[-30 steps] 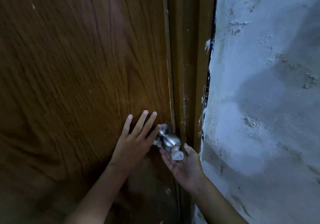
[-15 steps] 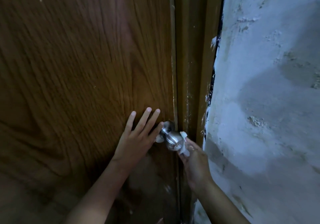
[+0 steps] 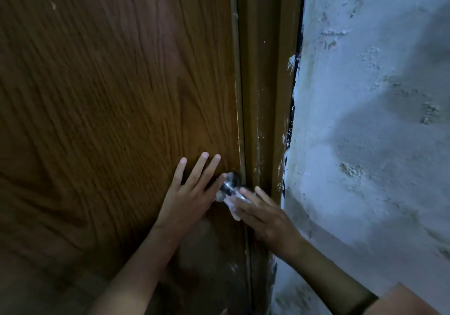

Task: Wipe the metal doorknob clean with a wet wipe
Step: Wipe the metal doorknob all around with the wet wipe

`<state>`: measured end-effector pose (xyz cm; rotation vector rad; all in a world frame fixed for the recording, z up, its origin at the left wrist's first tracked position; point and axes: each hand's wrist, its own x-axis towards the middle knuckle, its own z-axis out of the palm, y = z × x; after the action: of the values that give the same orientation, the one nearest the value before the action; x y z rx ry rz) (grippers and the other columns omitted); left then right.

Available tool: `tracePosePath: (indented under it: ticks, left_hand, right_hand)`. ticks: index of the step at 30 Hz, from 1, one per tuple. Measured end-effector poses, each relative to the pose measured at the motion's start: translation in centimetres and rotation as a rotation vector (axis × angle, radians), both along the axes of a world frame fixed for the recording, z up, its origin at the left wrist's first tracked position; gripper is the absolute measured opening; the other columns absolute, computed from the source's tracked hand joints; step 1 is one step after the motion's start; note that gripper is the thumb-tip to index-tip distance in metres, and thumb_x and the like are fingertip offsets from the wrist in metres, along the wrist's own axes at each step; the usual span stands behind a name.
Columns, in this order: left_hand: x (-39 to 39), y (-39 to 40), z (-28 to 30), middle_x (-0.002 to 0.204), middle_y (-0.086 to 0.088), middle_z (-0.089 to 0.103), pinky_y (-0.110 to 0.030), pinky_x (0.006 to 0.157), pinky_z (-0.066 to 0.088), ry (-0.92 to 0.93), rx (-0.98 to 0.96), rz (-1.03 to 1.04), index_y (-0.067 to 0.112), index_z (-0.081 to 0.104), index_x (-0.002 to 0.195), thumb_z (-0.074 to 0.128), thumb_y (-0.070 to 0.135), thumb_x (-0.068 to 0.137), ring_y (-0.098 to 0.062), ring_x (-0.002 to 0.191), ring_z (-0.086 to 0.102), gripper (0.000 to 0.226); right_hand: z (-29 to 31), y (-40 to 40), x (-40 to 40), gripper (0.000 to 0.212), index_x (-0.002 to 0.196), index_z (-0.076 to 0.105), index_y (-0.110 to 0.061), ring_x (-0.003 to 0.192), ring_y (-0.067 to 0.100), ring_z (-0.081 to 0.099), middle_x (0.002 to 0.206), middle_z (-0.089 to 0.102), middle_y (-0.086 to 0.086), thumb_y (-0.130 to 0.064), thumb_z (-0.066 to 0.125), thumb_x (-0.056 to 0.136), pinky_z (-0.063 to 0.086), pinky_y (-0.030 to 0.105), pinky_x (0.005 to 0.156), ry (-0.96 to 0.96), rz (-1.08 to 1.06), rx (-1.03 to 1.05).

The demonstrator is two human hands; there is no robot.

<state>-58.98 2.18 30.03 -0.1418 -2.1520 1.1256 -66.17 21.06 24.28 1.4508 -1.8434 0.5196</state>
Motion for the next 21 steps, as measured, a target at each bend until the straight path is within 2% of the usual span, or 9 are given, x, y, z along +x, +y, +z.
tracePosePath:
  ticks: [2,4,8,10,13,15,18,21]
  left_hand:
    - [0.0,0.0,0.0,0.143,-0.006,0.045,-0.052,0.104,0.022,-0.001,-0.001,0.001,0.030,0.047,0.132,0.065,0.057,0.070,-0.029,0.131,0.028,0.070]
    - [-0.1,0.0,0.0,0.143,-0.006,0.045,-0.051,0.104,0.022,0.003,-0.002,0.004,0.030,0.047,0.132,0.066,0.057,0.070,-0.028,0.131,0.028,0.070]
    - [-0.1,0.0,0.0,0.143,-0.005,0.045,-0.051,0.104,0.022,0.006,-0.002,0.001,0.031,0.048,0.131,0.066,0.058,0.068,-0.028,0.131,0.028,0.070]
    - [0.0,0.0,0.0,0.143,-0.006,0.045,-0.051,0.103,0.022,-0.001,-0.003,-0.003,0.031,0.047,0.132,0.064,0.058,0.070,-0.028,0.131,0.027,0.070]
    - [-0.1,0.0,0.0,0.141,-0.005,0.047,-0.051,0.103,0.023,0.010,-0.007,-0.007,0.031,0.048,0.131,0.061,0.056,0.072,-0.028,0.130,0.028,0.065]
    - [-0.1,0.0,0.0,0.142,-0.006,0.046,-0.051,0.104,0.022,0.008,0.002,-0.012,0.030,0.049,0.131,0.063,0.055,0.072,-0.028,0.131,0.028,0.066]
    - [-0.1,-0.1,-0.1,0.143,-0.006,0.044,-0.052,0.105,0.021,0.003,0.006,-0.008,0.030,0.048,0.131,0.065,0.055,0.071,-0.028,0.132,0.027,0.067]
    - [-0.2,-0.1,-0.3,0.144,-0.007,0.043,-0.052,0.105,0.020,-0.001,0.013,-0.007,0.029,0.047,0.132,0.066,0.054,0.070,-0.029,0.132,0.027,0.069]
  right_hand:
    - [0.7,-0.4,-0.4,0.064,0.115,0.054,-0.010,0.111,0.035,0.057,0.114,0.067,0.014,0.010,0.077,0.059,0.035,0.056,0.095,-0.123,-0.078,-0.118]
    - [1.0,-0.8,-0.3,0.056,0.110,0.062,-0.006,0.108,0.034,0.059,0.110,0.068,0.015,0.015,0.075,0.059,0.037,0.057,0.094,-0.150,-0.097,-0.197]
    - [0.0,-0.4,0.3,0.031,0.105,0.066,-0.008,0.107,0.026,0.062,0.109,0.070,0.009,-0.003,0.062,0.074,0.048,0.048,0.093,0.049,0.077,0.010]
    - [0.0,0.2,0.2,0.032,0.110,0.063,-0.011,0.111,0.025,0.060,0.112,0.069,0.005,-0.009,0.060,0.077,0.051,0.047,0.090,0.130,0.077,0.091]
    - [0.4,0.8,-0.3,0.044,0.117,0.046,-0.015,0.121,0.029,0.049,0.125,0.059,0.003,-0.011,0.061,0.076,0.037,0.053,0.098,0.222,0.009,0.063]
    - [1.1,0.7,-0.9,0.041,0.116,0.047,-0.014,0.119,0.031,0.048,0.120,0.064,0.008,-0.006,0.057,0.077,0.030,0.059,0.096,0.135,-0.046,-0.056]
    - [2.2,-0.3,-1.0,0.043,0.107,0.062,-0.005,0.109,0.039,0.057,0.106,0.070,0.015,0.012,0.066,0.068,0.032,0.063,0.093,-0.184,-0.069,-0.177]
    - [1.8,-0.8,-0.2,0.039,0.104,0.065,0.000,0.112,0.039,0.055,0.109,0.068,0.020,0.016,0.063,0.069,0.031,0.061,0.098,-0.398,-0.044,-0.213]
